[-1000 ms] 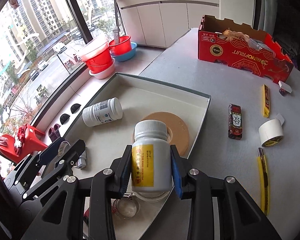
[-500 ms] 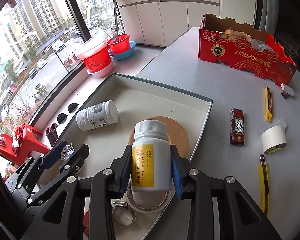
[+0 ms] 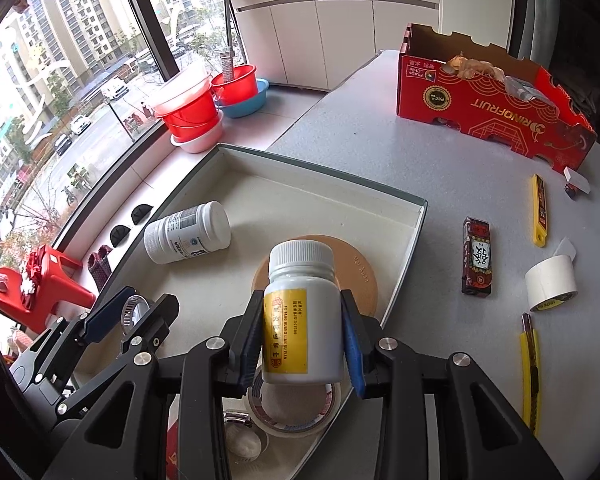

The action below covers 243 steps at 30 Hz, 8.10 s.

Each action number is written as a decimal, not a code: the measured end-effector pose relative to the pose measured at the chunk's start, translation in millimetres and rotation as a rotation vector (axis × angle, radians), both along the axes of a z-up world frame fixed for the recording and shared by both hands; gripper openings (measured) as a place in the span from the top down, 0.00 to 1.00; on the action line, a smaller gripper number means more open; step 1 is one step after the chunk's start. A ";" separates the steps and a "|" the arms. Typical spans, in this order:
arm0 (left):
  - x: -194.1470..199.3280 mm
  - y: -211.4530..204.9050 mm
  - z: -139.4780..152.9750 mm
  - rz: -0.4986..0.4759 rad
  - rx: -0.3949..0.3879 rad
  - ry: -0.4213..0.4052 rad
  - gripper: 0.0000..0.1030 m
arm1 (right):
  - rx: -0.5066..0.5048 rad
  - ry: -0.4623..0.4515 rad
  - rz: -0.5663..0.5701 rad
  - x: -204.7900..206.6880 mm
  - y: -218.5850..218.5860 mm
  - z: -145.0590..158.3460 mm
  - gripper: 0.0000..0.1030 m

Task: Organize rigid objects
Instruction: 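Open the left gripper to drop the clamp while the right gripper releases the bottle, then grasp the yellow utility knife with the right gripper while the left gripper grasps the white tape roll, then carry the tape roll and utility knife over the tray with both grippers, then open both grippers to drop the tape roll and knife into the tray, then grasp the red-and-black snack box with the left gripper while the right gripper grasps the white block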

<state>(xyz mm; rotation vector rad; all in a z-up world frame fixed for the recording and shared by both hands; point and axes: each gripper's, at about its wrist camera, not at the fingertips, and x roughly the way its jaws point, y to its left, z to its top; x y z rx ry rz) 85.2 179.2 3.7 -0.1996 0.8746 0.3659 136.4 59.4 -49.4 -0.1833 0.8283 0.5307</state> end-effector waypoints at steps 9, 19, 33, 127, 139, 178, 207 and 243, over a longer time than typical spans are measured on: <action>7.5 -1.9 -3.6 -0.008 0.007 0.016 0.58 | -0.002 0.005 -0.002 2.9 0.3 -1.0 0.64; 6.0 -11.4 -4.4 -0.041 0.047 0.034 0.00 | 0.027 -0.004 0.016 0.7 -5.8 -0.3 0.20; -12.9 -56.3 12.2 -0.154 -0.027 0.003 0.00 | -0.004 -0.036 -0.265 -30.7 -148.8 -22.1 0.20; -81.9 -135.1 48.1 -0.275 -0.064 -0.090 0.45 | 0.046 -0.108 -0.272 -125.4 -197.8 0.7 0.83; -86.7 -38.3 34.6 -0.008 0.006 -0.070 0.45 | 0.036 -0.163 -0.039 -113.0 -95.5 25.7 0.83; -66.1 4.6 16.4 0.083 0.024 -0.005 0.45 | 0.020 -0.105 0.104 -83.7 -9.2 11.3 0.83; -55.5 3.9 8.8 0.072 0.025 0.009 0.45 | 0.010 -0.082 0.106 -69.9 -0.9 3.8 0.83; -43.9 -68.0 23.1 -0.186 -0.134 -0.006 0.00 | 0.050 -0.017 -0.342 -54.3 -192.8 -38.2 0.03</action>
